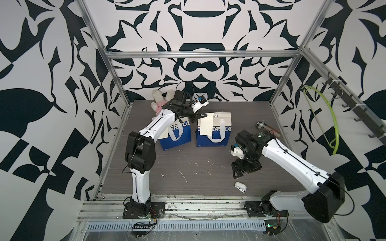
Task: Staple the receipts to the bags
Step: Pick up the stapler from the center of the board.
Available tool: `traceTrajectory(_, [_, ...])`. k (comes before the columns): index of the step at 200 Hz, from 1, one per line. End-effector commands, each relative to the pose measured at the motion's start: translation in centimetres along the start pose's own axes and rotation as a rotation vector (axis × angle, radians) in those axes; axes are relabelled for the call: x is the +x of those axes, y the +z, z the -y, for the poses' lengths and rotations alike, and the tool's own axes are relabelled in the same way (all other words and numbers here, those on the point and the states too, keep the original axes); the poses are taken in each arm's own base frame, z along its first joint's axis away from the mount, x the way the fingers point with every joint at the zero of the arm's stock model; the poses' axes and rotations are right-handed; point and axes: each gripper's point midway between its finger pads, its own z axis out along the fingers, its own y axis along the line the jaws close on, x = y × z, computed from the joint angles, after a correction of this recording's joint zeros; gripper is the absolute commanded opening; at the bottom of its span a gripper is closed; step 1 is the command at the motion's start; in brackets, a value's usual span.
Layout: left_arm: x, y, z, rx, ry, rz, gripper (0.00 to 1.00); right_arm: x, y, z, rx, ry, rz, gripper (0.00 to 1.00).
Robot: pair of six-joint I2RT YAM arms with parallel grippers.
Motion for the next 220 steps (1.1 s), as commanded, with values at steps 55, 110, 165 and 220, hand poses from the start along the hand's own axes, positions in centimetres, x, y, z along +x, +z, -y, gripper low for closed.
traceTrajectory(55, [-0.1, -1.5, -1.2, -0.082, -0.007, -0.013, 0.00, -0.3, 3.9, 2.2, 0.288, -0.024, -0.106, 0.84])
traceTrajectory(110, [-0.4, -1.6, -1.6, -0.081, 0.000, 0.004, 0.00, -2.0, 7.5, 1.9, 0.236, -0.004, -0.056, 0.84])
traceTrajectory(165, [0.3, -2.1, -1.6, -0.084, -0.002, 0.004, 0.00, 0.5, 10.8, 2.6, 0.217, 0.149, -0.144, 0.79])
traceTrajectory(220, [0.4, -2.0, -1.8, -0.076, -0.017, 0.014, 0.00, 0.6, 10.7, 4.3, 0.309, 0.206, -0.113, 0.72])
